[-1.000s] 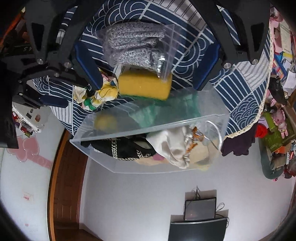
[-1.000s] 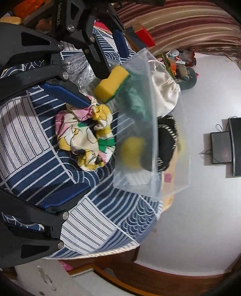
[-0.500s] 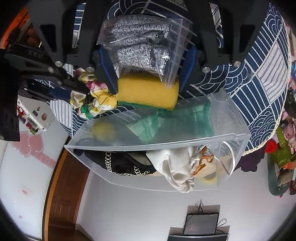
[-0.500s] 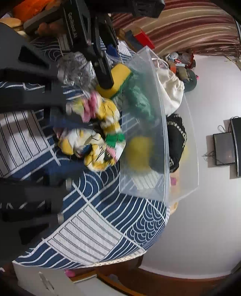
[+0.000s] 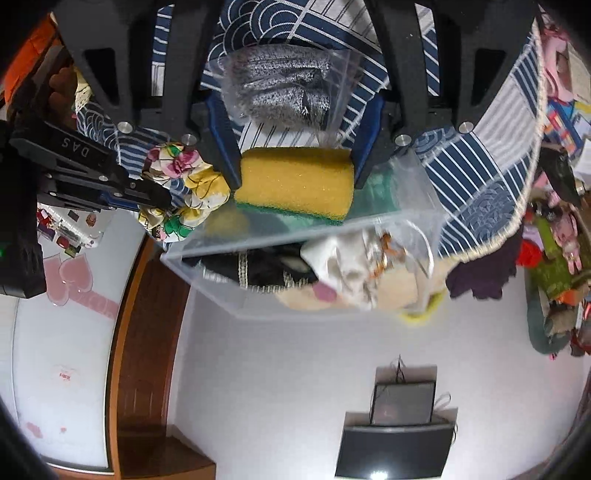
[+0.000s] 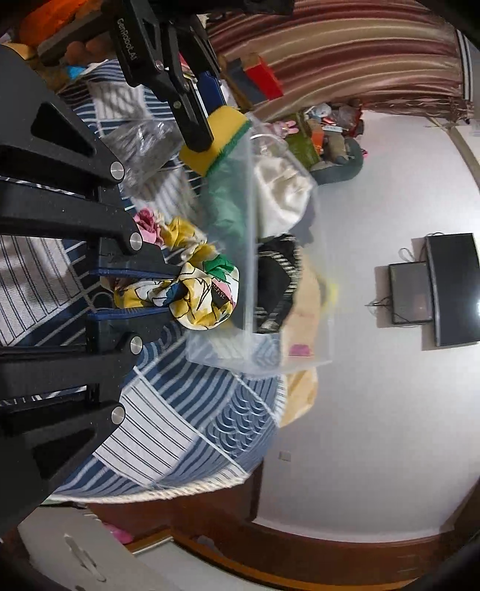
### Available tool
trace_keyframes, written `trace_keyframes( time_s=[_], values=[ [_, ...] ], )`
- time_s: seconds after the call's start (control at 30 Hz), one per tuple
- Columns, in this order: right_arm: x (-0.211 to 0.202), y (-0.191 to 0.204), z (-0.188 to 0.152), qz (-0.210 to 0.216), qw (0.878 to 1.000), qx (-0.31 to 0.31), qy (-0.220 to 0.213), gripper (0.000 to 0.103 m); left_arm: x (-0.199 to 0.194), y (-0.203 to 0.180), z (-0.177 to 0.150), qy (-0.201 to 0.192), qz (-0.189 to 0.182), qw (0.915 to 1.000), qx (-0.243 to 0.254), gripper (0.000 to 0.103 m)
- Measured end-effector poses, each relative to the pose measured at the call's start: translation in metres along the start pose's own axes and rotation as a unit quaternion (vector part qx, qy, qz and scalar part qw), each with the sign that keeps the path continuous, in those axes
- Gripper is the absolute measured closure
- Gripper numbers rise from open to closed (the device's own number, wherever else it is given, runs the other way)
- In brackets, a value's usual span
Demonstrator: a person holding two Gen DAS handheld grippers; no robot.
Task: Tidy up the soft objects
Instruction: 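Drop the floral scrunchie with the right tool while the left drops sponge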
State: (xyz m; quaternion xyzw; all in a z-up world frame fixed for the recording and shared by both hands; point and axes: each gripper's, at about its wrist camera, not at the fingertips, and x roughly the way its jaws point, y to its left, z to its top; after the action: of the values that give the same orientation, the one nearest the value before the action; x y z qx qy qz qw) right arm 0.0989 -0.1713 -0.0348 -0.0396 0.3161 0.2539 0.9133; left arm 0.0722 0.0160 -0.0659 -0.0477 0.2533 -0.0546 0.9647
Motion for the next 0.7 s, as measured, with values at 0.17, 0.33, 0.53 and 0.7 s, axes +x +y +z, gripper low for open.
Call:
trace_keyframes(
  time_s=[0.17, 0.33, 0.53, 0.7],
  values=[
    [-0.011, 0.003, 0.019, -0.005, 0.999, 0.0, -0.034, 0.091, -0.02, 0.002, 0.014, -0.042, 0.015, 0.999, -0.003, 0.045],
    [-0.015, 0.008, 0.042, -0.004, 0.998, 0.001, -0.069, 0.091, -0.024, 0.015, 0.033, -0.061, 0.026, 0.9976, -0.019, 0.045],
    [-0.004, 0.017, 0.064, -0.009, 0.996, -0.002, -0.087, 0.091, -0.009, 0.028, 0.043, -0.06, 0.046, 0.9968, -0.025, 0.045],
    [0.021, 0.031, 0.072, -0.007, 0.997, -0.014, -0.074, 0.091, 0.014, 0.035, 0.043, -0.038, 0.044, 0.9978, -0.03, 0.045]
  ],
)
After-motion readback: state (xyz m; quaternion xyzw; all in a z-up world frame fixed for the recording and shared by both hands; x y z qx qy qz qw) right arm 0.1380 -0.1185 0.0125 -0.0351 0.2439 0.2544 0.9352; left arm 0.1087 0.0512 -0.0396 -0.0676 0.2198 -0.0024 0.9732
